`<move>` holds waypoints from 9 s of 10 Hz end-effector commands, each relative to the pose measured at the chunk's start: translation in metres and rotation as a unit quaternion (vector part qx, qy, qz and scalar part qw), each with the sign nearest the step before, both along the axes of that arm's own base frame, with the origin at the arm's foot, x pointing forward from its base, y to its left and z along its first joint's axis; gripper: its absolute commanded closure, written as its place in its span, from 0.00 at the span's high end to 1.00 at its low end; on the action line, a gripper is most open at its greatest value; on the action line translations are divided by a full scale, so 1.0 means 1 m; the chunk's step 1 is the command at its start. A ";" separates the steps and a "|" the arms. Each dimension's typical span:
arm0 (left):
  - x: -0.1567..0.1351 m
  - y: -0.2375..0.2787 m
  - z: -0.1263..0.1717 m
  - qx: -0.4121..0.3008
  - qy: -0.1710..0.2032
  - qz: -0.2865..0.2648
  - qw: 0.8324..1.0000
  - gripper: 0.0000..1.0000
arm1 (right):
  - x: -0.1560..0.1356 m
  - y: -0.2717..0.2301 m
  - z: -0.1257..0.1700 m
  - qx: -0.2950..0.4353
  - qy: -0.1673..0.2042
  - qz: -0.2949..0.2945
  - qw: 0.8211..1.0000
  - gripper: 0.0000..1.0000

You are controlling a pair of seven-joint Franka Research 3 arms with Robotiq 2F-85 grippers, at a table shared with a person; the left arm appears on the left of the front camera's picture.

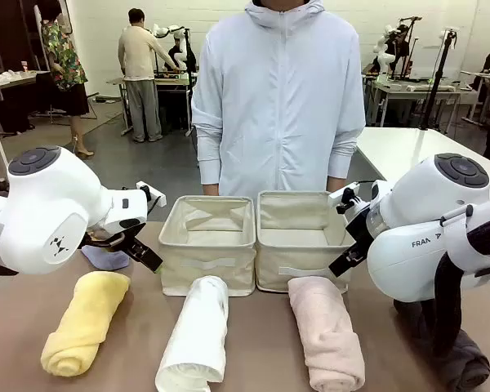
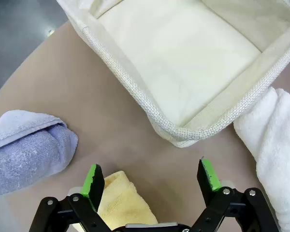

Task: Sort the towels based on their folding style.
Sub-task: Pick up one triangle-folded towel and place it in the left Fabric basket.

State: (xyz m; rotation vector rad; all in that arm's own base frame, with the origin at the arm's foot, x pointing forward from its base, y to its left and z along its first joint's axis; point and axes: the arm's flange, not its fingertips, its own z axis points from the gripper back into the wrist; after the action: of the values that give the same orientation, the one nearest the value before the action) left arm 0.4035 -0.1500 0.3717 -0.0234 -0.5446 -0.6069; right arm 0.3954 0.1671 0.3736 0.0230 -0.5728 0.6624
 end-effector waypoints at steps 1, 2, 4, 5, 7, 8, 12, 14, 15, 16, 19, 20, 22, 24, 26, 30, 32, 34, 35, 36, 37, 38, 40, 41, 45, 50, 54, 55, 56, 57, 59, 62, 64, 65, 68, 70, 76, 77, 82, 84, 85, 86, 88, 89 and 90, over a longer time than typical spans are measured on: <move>0.000 0.000 0.000 0.000 0.000 0.000 1.000 1.00 | 0.000 0.000 0.000 0.000 0.000 0.000 1.000 1.00; 0.000 0.000 0.000 0.000 0.000 0.000 1.000 1.00 | 0.000 0.000 0.000 0.000 0.000 0.000 1.000 1.00; 0.000 0.000 0.000 0.000 0.000 0.000 1.000 1.00 | 0.000 0.000 0.000 0.000 0.000 0.000 1.000 1.00; 0.000 0.000 0.000 0.000 0.000 0.000 1.000 1.00 | 0.000 0.000 0.000 0.000 0.000 0.000 1.000 1.00; 0.000 0.000 0.000 0.000 0.000 0.000 1.000 1.00 | 0.000 0.000 0.000 0.000 0.000 0.000 1.000 1.00; 0.000 0.000 0.000 0.000 0.000 0.000 1.000 1.00 | 0.000 0.000 0.000 0.000 0.000 0.000 1.000 1.00; 0.000 0.000 0.000 0.000 0.000 0.000 1.000 1.00 | 0.000 0.000 0.000 0.000 0.000 0.000 1.000 1.00; 0.000 0.000 0.000 0.000 0.000 0.000 1.000 1.00 | 0.000 0.000 0.000 0.000 0.000 0.000 1.000 1.00; 0.000 0.000 0.000 0.000 0.000 0.000 1.000 1.00 | 0.000 0.000 0.000 0.000 0.000 0.000 1.000 1.00; 0.000 0.000 0.000 0.000 0.000 0.000 1.000 1.00 | 0.000 0.000 0.000 0.000 0.000 0.000 1.000 1.00; -0.015 -0.007 0.054 -0.006 -0.089 0.039 0.995 1.00 | -0.027 0.000 0.053 0.005 -0.037 -0.018 0.999 1.00; -0.031 -0.009 0.110 -0.052 -0.118 0.034 0.991 1.00 | -0.047 -0.005 0.099 0.025 -0.061 -0.020 0.998 1.00; -0.052 0.001 0.195 -0.050 -0.083 0.028 0.995 1.00 | -0.069 -0.027 0.181 0.022 -0.058 -0.052 0.997 1.00; -0.061 0.013 0.265 -0.023 -0.048 -0.016 0.998 1.00 | -0.094 -0.034 0.244 -0.014 -0.060 -0.047 0.997 1.00; -0.065 0.013 0.290 0.008 -0.020 -0.042 0.999 1.00 | -0.104 -0.032 0.269 -0.060 -0.047 -0.037 0.996 1.00; -0.078 0.014 0.295 0.009 -0.022 -0.026 0.999 1.00 | -0.119 -0.036 0.279 -0.042 -0.053 -0.039 0.997 1.00; -0.078 0.014 0.295 0.009 -0.022 -0.026 0.999 1.00 | -0.119 -0.036 0.279 -0.042 -0.053 -0.039 0.997 1.00; -0.078 0.014 0.295 0.009 -0.022 -0.026 0.999 1.00 | -0.119 -0.036 0.279 -0.042 -0.053 -0.039 0.997 1.00; -0.076 0.014 0.298 0.016 -0.018 -0.028 0.999 1.00 | -0.118 -0.035 0.282 -0.051 -0.057 -0.040 0.996 1.00; -0.063 0.045 0.298 -0.082 0.000 -0.164 0.983 1.00 | -0.099 -0.065 0.276 0.031 -0.037 0.052 0.997 1.00; -0.049 0.075 0.296 -0.148 -0.018 -0.223 0.963 1.00 | -0.081 -0.100 0.271 0.090 -0.011 0.085 0.992 1.00; -0.036 0.109 0.293 -0.216 -0.018 -0.255 0.942 1.00 | -0.070 -0.139 0.263 0.129 0.001 0.148 0.981 1.00; -0.017 0.164 0.273 -0.249 0.009 -0.248 0.936 1.00 | -0.059 -0.207 0.236 0.199 0.014 0.191 0.961 1.00; -0.016 0.187 0.261 -0.247 0.009 -0.230 0.941 1.00 | -0.052 -0.237 0.218 0.236 0.021 0.174 0.956 1.00; -0.040 0.261 0.252 -0.254 -0.066 -0.139 0.955 1.00 | -0.042 -0.318 0.197 0.431 -0.040 0.119 0.894 1.00; -0.057 0.246 0.249 -0.216 -0.052 -0.178 0.959 1.00 | -0.065 -0.294 0.210 0.288 -0.021 0.222 0.931 1.00; -0.054 0.287 0.257 -0.269 -0.064 -0.122 0.953 1.00 | -0.054 -0.329 0.208 0.419 -0.050 0.128 0.897 1.00; -0.054 0.287 0.257 -0.269 -0.064 -0.122 0.953 1.00 | -0.054 -0.329 0.208 0.419 -0.050 0.128 0.897 1.00; -0.054 0.287 0.257 -0.269 -0.064 -0.122 0.953 1.00 | -0.054 -0.329 0.208 0.419 -0.050 0.128 0.897 1.00; -0.054 0.287 0.257 -0.269 -0.064 -0.122 0.953 1.00 | -0.054 -0.329 0.208 0.419 -0.050 0.128 0.897 1.00; -0.054 0.287 0.257 -0.269 -0.064 -0.122 0.953 1.00 | -0.054 -0.329 0.208 0.419 -0.050 0.128 0.897 1.00; -0.054 0.287 0.257 -0.269 -0.064 -0.122 0.953 1.00 | -0.054 -0.329 0.208 0.419 -0.050 0.128 0.897 1.00; -0.054 0.287 0.257 -0.269 -0.064 -0.122 0.953 1.00 | -0.054 -0.329 0.208 0.419 -0.050 0.128 0.897 1.00; -0.054 0.287 0.257 -0.269 -0.064 -0.122 0.953 1.00 | -0.054 -0.329 0.208 0.419 -0.050 0.128 0.897 1.00; -0.054 0.287 0.257 -0.269 -0.064 -0.122 0.953 1.00 | -0.054 -0.329 0.208 0.419 -0.050 0.128 0.897 1.00; -0.054 0.287 0.257 -0.269 -0.064 -0.122 0.953 1.00 | -0.054 -0.329 0.208 0.419 -0.050 0.128 0.897 1.00; -0.009 0.174 0.243 -0.190 0.078 0.179 0.962 1.00 | -0.054 -0.329 0.208 0.419 -0.050 0.128 0.897 1.00; -0.007 0.148 0.231 -0.130 0.104 0.199 0.966 1.00 | -0.054 -0.329 0.208 0.419 -0.050 0.128 0.897 1.00; 0.007 0.087 0.180 -0.013 0.183 0.219 0.958 1.00 | -0.054 -0.329 0.208 0.419 -0.050 0.128 0.897 1.00; 0.024 0.079 0.165 -0.032 0.187 0.270 0.944 1.00 | -0.054 -0.329 0.208 0.419 -0.050 0.128 0.897 1.00; 0.035 0.075 0.155 -0.042 0.194 0.295 0.935 1.00 | -0.054 -0.329 0.208 0.419 -0.050 0.128 0.897 1.00; 0.048 0.068 0.141 -0.039 0.207 0.318 0.924 1.00 | -0.054 -0.329 0.208 0.419 -0.050 0.128 0.897 1.00; 0.076 0.060 0.125 -0.040 0.226 0.349 0.908 1.00 | -0.054 -0.329 0.208 0.419 -0.050 0.128 0.897 1.00; 0.086 0.059 0.123 -0.055 0.222 0.361 0.904 1.00 | -0.054 -0.329 0.208 0.419 -0.050 0.128 0.897 1.00; 0.093 0.064 0.127 -0.078 0.203 0.363 0.906 1.00 | -0.054 -0.329 0.208 0.419 -0.050 0.128 0.897 1.00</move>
State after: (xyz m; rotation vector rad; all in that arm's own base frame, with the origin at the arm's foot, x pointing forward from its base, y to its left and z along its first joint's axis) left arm 0.4874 -0.0850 0.4871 -0.0889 -0.1114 0.1484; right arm 0.3378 -0.1612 0.5807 0.8761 -0.8975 0.6188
